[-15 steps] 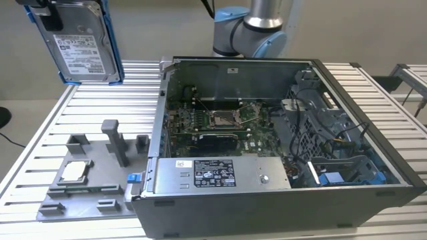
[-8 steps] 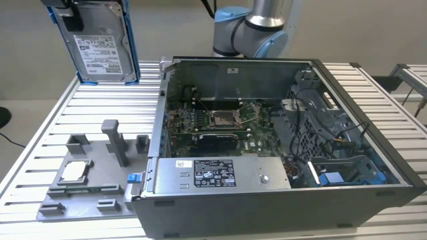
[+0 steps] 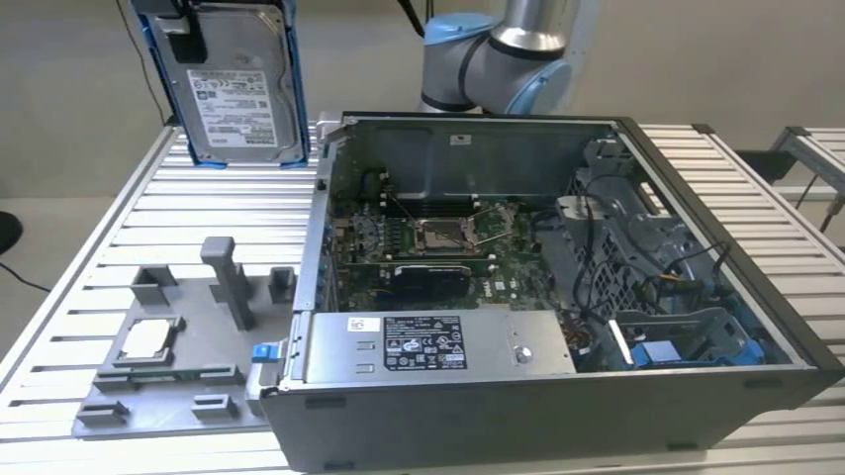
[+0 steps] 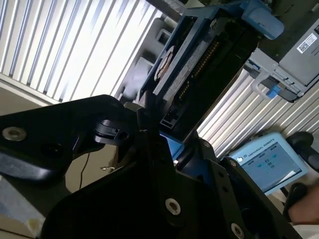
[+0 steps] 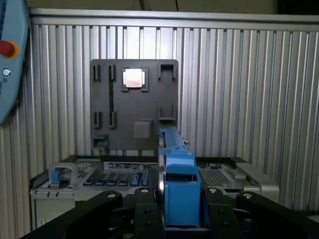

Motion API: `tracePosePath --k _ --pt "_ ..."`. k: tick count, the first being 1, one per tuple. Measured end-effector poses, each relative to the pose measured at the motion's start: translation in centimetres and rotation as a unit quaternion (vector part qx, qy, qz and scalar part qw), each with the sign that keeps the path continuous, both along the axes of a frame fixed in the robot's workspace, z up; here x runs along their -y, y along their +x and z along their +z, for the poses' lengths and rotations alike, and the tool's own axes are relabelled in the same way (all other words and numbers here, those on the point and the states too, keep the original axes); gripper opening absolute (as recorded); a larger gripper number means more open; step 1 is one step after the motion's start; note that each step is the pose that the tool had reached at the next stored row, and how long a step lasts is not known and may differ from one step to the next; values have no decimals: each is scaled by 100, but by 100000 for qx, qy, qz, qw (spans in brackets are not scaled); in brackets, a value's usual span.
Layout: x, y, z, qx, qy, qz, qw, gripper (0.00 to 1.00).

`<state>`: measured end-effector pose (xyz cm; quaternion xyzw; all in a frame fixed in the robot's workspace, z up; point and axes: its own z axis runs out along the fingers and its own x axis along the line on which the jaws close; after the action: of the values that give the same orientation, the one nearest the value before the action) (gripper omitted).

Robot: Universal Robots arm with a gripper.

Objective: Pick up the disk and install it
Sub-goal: 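Pick up the disk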

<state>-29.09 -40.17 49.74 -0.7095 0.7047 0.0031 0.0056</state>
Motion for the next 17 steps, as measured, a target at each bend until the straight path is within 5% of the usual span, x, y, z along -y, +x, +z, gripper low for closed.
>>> tracePosePath --k 9,17 --pt "1 430 0 4 5 26 100000 0" --pt "26 731 -1 2 4 27 100000 0"
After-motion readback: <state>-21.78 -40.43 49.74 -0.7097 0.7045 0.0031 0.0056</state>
